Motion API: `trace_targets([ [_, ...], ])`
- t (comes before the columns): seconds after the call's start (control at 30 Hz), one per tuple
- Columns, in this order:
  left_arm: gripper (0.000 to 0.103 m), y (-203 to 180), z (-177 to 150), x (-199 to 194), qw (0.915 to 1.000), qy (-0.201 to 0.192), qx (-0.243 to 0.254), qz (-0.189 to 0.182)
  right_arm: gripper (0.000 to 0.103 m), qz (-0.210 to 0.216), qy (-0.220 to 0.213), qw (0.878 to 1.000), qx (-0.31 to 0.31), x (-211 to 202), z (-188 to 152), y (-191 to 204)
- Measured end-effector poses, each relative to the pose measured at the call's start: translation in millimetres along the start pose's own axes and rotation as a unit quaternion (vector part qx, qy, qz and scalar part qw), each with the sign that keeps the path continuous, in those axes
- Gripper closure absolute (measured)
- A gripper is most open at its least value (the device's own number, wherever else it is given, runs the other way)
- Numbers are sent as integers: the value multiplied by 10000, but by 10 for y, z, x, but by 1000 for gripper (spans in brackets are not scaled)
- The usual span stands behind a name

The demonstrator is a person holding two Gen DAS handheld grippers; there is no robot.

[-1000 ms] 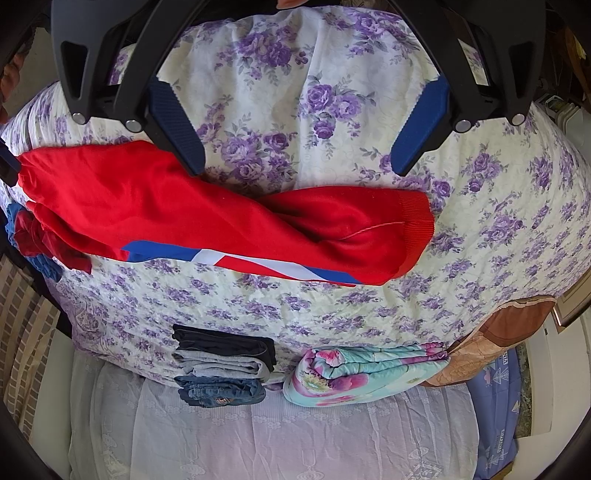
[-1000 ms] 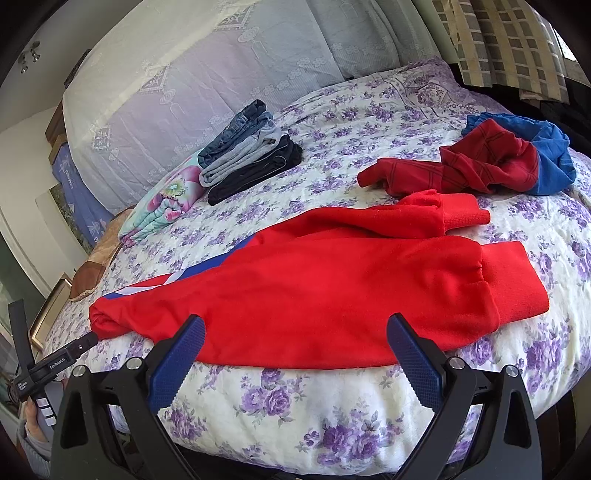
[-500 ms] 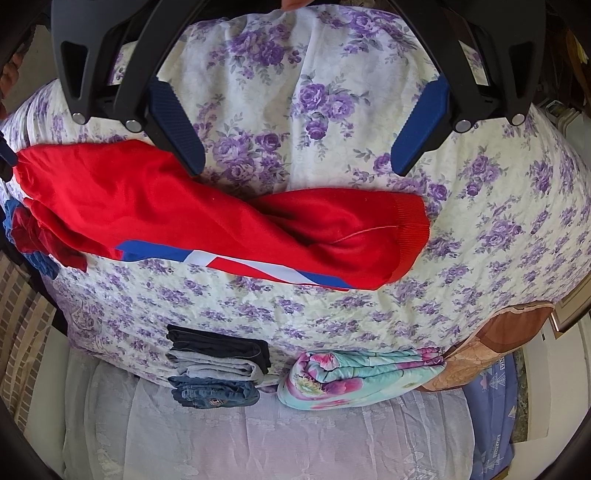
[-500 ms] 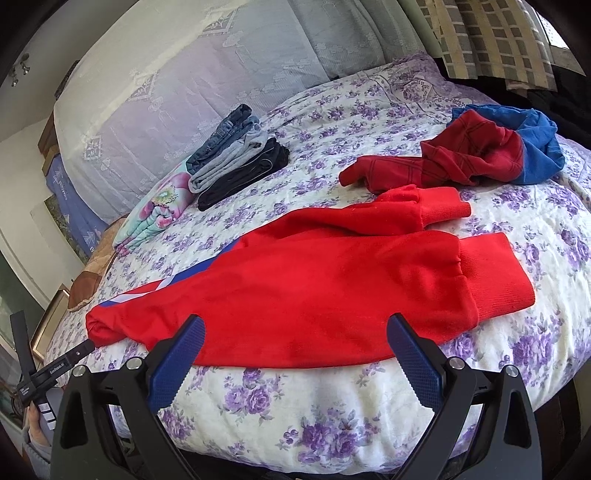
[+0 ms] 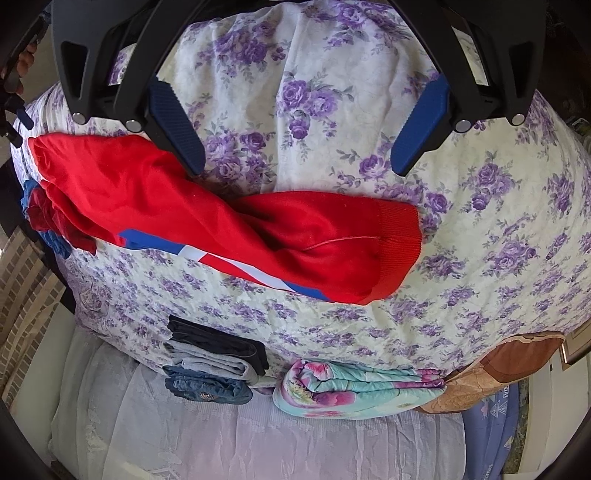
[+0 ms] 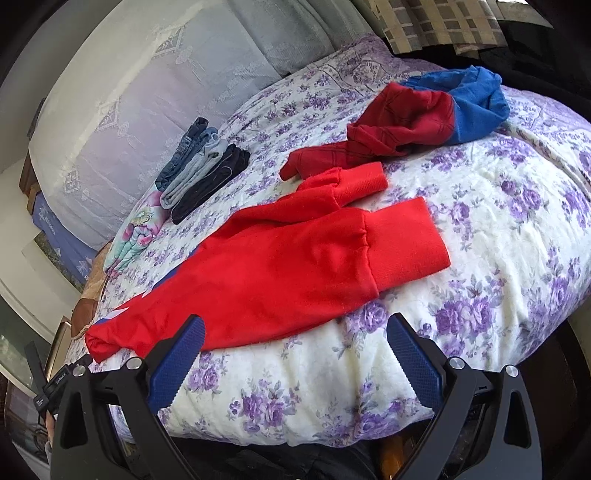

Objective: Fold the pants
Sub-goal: 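Grasp the red pants cuff with the right tool while the left tool grasps the waistband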

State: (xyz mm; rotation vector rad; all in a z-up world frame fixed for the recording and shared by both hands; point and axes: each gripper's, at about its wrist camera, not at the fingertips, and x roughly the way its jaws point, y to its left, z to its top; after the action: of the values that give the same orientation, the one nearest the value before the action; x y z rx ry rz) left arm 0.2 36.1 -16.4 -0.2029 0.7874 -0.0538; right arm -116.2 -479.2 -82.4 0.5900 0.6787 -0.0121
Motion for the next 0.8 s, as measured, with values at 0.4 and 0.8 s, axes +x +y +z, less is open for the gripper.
trace_targets([
  [0.4,5,528,63,240,9630,460,-1845,-1912,3,1001,-384,9834,1463,324,64,-452],
  [0.8,5,640,376,689,9547,538,-2295,-1818,84,1533,-529,9801,1147,453,313,-358],
])
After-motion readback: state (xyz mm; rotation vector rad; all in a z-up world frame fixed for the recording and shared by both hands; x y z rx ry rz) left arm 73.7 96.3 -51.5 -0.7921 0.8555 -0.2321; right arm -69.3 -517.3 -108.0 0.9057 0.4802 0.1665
